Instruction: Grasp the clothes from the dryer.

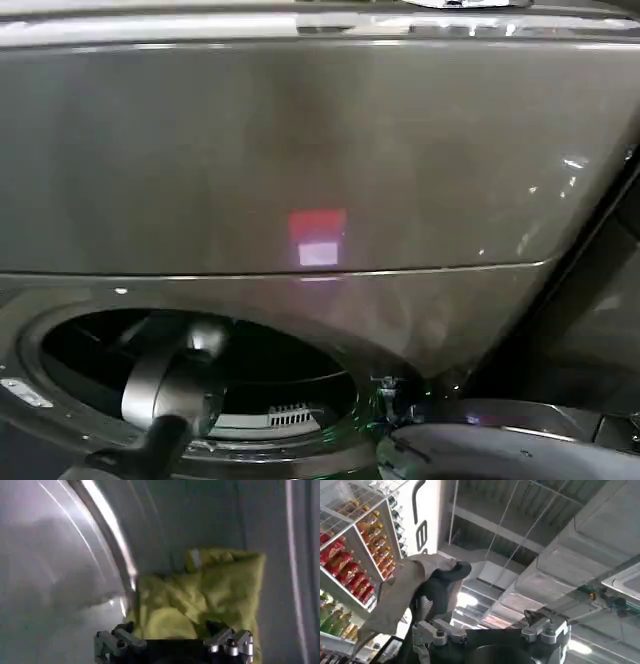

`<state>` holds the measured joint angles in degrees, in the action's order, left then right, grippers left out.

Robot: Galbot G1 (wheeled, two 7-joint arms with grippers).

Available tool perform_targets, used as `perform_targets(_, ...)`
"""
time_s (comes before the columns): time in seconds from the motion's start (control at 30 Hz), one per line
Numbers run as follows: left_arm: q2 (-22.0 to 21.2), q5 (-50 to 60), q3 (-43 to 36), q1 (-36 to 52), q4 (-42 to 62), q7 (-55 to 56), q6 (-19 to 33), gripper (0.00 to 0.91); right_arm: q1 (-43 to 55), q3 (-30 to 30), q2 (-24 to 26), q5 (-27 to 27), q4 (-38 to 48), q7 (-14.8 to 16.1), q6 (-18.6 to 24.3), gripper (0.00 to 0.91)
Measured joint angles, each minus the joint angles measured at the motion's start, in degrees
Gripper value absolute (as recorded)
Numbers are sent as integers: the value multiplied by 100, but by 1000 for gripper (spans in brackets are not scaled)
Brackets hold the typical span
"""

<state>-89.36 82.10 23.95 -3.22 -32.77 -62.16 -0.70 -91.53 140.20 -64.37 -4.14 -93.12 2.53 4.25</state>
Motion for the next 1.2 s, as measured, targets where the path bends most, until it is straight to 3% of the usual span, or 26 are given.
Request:
perform_targets(0.5,68,-729,-58,-126,286,283,49,907,-7,-29,-3,17,5,5,19,907)
perform_targets(0.53,68,-786,-62,-144,289,283,51,819,-11,-29,-6,17,3,5,19,907)
perform_targets(0.57,68,-835,-63,-155,295,283,52,319,-15,-27,-6,17,3,5,19,907)
perform_targets(0.6,69,-897,-64,-159,311,283,58,91,-22,-21,-6,17,4,5,19,907)
perform_targets(0.67,70,-1001,-60,-164,340,260,80,0,-34,-6,-4,12,14,5,24,907)
perform_targets(1.2,122,-1400,-34,-262,393,191,59,0,-65,7,11,-16,20,11,29,907)
